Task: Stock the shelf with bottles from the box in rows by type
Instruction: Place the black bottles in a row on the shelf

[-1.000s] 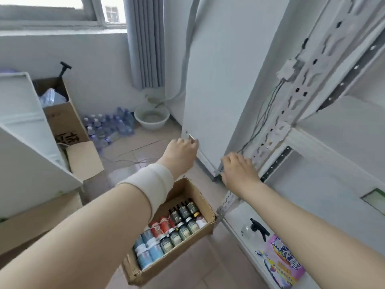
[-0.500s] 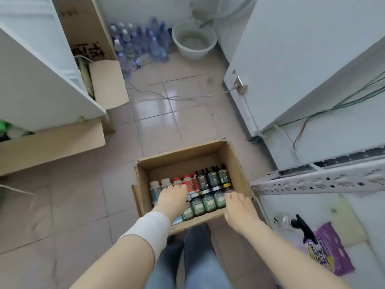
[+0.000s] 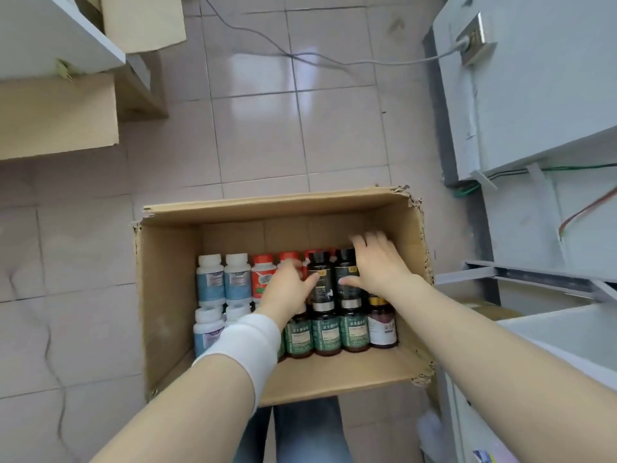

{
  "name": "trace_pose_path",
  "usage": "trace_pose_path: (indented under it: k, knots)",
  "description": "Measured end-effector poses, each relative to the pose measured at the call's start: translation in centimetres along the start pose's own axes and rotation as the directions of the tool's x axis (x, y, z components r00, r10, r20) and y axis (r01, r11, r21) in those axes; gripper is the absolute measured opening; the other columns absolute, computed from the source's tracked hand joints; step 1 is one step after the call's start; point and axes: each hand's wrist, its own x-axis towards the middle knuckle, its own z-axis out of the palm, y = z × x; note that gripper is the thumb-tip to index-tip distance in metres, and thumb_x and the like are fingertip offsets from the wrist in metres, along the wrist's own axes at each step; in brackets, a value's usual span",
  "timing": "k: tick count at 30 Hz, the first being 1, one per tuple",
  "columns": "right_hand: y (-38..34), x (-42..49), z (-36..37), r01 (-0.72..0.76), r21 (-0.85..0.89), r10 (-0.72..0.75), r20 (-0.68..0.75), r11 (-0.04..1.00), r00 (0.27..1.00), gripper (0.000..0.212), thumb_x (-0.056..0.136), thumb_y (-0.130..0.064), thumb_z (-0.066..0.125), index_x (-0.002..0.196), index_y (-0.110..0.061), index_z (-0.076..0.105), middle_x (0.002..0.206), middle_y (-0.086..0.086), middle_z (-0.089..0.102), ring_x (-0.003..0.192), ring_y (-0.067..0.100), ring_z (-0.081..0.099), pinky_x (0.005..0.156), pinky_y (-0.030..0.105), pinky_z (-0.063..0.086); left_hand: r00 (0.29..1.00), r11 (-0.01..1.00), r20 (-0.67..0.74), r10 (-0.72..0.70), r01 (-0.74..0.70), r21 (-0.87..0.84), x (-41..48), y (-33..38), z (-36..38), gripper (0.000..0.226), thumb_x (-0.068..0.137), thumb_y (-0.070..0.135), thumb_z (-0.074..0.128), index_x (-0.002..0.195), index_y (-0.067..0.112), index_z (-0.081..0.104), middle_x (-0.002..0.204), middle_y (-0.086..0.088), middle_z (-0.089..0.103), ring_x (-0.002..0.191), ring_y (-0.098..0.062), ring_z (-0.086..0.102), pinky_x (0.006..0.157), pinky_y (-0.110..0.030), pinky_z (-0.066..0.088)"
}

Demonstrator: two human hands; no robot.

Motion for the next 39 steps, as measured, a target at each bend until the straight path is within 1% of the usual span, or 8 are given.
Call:
trace_pose_path:
  k: [7, 13, 18, 22, 25, 31, 36, 39]
  knots:
    - [1.2, 3.4, 0.3, 0.048, 0.08, -0.066, 0.241, 0.996, 0.968, 0.089, 0.071, -0.058, 0.068, 0.139, -0.012, 0.032, 0.137, 0.014, 0.048, 0.134, 0.035, 0.032, 0.106, 0.041, 0.031, 1.0, 0.986, 0.018, -0.003, 0.006, -0.166, 2.1, 0.8, 1.4, 0.064, 0.087, 0.037, 0.062, 0.139, 0.007, 0.039, 0.141, -0.009, 0.048, 0.129, -0.023, 0.045, 0.092, -0.024, 0.035]
    - [1.6, 1.4, -0.3, 0.066, 0.489, -0.077, 0.004, 0.87, 0.997, 0.081, 0.065, -0.032, 0.082, 0.132, -0.02, 0.037, 0.13, 0.01, 0.05, 0.131, 0.029, 0.033, 0.105, 0.038, 0.036, 0.997, 0.949, -0.065, 0.035, -0.053, -0.309, 0.5, 0.3, -0.2, 0.061, 0.086, 0.033, 0.064, 0.137, 0.01, 0.039, 0.134, -0.004, 0.049, 0.119, -0.014, 0.047, 0.091, -0.021, 0.033]
    - [1.4, -3.7, -3.0, -0.007, 0.851, 0.019, -0.004, 0.525, 1.0, 0.08, 0.07, -0.02, 0.079, 0.132, -0.034, 0.031, 0.128, 0.002, 0.041, 0.12, 0.017, 0.043, 0.104, 0.032, 0.038, 0.99, 0.898, -0.095, 0.101, -0.132, -0.419, -3.1, 1.3, -4.6, 0.045, 0.088, 0.031, 0.062, 0.127, 0.016, 0.044, 0.116, 0.005, 0.05, 0.108, -0.01, 0.048, 0.091, -0.025, 0.039]
    - [-0.1, -10.0, -5.9, -0.103, 0.959, 0.136, 0.069, 0.265, 0.988, 0.076, 0.075, -0.02, 0.076, 0.138, -0.016, 0.032, 0.123, -0.001, 0.047, 0.113, 0.016, 0.049, 0.099, 0.032, 0.041, 0.973, 0.857, -0.075, 0.218, -0.228, -0.462, -7.9, 3.7, -8.4, 0.016, 0.089, 0.026, 0.06, 0.102, 0.027, 0.051, 0.098, 0.009, 0.058, 0.095, -0.013, 0.057, 0.075, -0.024, 0.047]
    - [-1.9, -15.5, -8.0, -0.063, 0.998, 0.182, 0.062, 0.0, 0.981, 0.05, 0.079, -0.017, 0.071, 0.124, -0.012, 0.047, 0.122, 0.008, 0.059, 0.108, 0.02, 0.058, 0.092, 0.035, 0.048, 0.948, 0.817, -0.009, 0.317, -0.277, -0.505, -12.7, 6.3, -11.1, 0.008, 0.09, 0.026, 0.059, 0.097, 0.031, 0.057, 0.101, 0.003, 0.063, 0.1, -0.02, 0.061, 0.091, -0.037, 0.05]
    - [-6.5, -28.2, -10.2, 0.243, 0.881, 0.32, -0.112, -0.406, 0.941, 0.036, 0.085, -0.002, 0.057, 0.119, -0.013, 0.05, 0.103, 0.009, 0.065, 0.089, 0.022, 0.066, 0.084, 0.042, 0.054, 0.788, 0.707, 0.133, 0.602, -0.447, -0.548, -23.7, 10.4, -14.5, 0.006, 0.093, 0.018, 0.053, 0.098, 0.019, 0.055, 0.097, -0.005, 0.068, 0.093, -0.025, 0.065, 0.091, -0.047, 0.051]
    - [-9.7, -38.4, -9.7, 0.427, 0.796, 0.484, -0.196, -0.43, 0.853, 0.033, 0.08, -0.008, 0.064, 0.109, -0.017, 0.051, 0.115, 0.017, 0.062, 0.096, 0.023, 0.065, 0.091, 0.041, 0.05, 0.607, 0.62, 0.236, 0.759, -0.563, -0.546, -33.8, 12.7, -13.7, 0.006, 0.093, 0.026, 0.052, 0.096, 0.02, 0.053, 0.09, -0.003, 0.065, 0.081, -0.018, 0.064, 0.077, -0.034, 0.056]
    - [-10.3, -44.6, -9.3, 0.49, 0.79, 0.582, -0.217, -0.367, 0.784, 0.087, 0.041, -0.045, 0.089, 0.114, -0.016, 0.053, 0.111, 0.01, 0.067, 0.102, 0.022, 0.064, 0.093, 0.039, 0.05, 0.507, 0.59, 0.312, 0.804, -0.609, -0.531, -39.8, 14.1, -11.8, 0.015, 0.093, 0.035, 0.049, 0.097, 0.021, 0.054, 0.09, -0.003, 0.067, 0.079, -0.017, 0.065, 0.077, -0.034, 0.056]
